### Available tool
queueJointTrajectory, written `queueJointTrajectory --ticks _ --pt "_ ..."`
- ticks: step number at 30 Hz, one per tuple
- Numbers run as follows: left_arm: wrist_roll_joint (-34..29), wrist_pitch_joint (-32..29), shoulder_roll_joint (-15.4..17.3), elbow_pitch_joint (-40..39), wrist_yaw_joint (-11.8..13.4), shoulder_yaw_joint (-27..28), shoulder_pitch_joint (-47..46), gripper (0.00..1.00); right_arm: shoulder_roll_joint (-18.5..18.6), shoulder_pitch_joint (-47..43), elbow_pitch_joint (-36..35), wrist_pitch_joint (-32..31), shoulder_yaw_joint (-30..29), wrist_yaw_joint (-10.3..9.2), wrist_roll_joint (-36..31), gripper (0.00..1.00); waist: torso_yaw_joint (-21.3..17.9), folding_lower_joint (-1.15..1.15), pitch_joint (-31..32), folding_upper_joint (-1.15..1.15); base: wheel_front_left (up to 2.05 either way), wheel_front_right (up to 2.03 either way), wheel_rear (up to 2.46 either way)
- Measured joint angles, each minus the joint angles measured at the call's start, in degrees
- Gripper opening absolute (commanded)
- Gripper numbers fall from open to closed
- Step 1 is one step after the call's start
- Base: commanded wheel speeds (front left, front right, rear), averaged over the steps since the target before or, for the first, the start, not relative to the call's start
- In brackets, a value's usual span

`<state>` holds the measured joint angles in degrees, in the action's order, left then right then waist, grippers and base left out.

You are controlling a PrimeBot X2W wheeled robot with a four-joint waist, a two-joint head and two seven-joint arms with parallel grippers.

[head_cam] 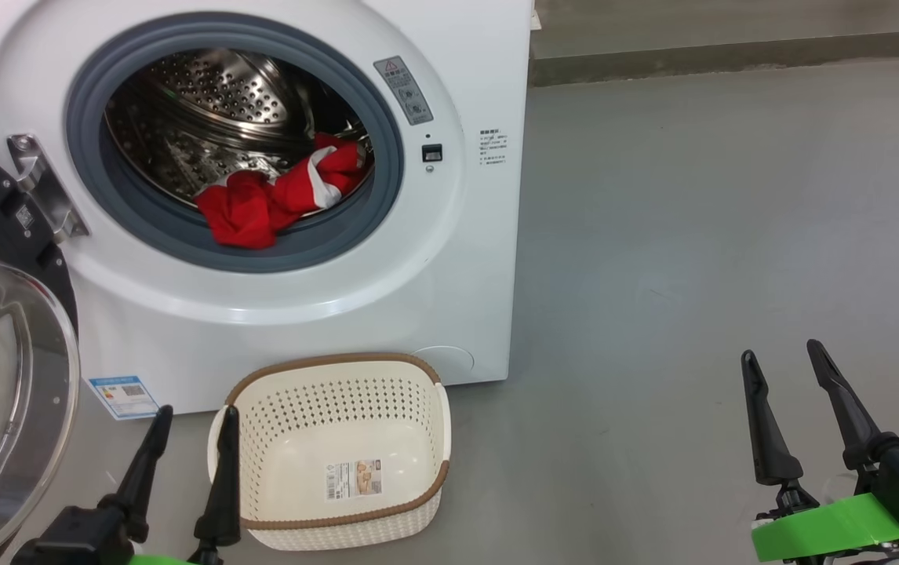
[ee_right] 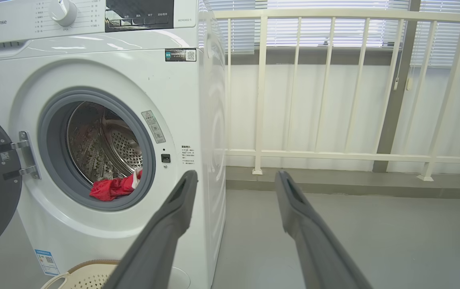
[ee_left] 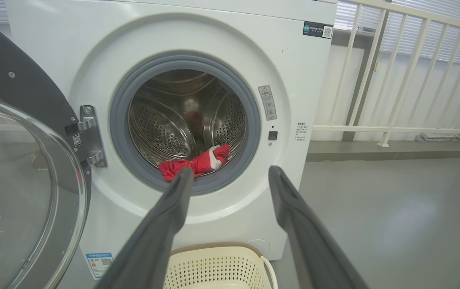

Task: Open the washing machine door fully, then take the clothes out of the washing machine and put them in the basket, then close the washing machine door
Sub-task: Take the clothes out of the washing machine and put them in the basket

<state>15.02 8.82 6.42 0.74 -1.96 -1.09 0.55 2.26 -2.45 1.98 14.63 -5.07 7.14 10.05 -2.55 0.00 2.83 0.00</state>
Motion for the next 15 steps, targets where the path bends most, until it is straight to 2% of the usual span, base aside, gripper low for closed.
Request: queueJointTrajectory --ticks 15 --pt "0.12 1.2 0.3 -0.97 0.94 -0.54 0.64 1.0 -0.04 -0.02 0.12 0.0 0.09 0.0 0.0 1.0 0.43 0.0 -0.04 0.0 1.24 -1.24 0.0"
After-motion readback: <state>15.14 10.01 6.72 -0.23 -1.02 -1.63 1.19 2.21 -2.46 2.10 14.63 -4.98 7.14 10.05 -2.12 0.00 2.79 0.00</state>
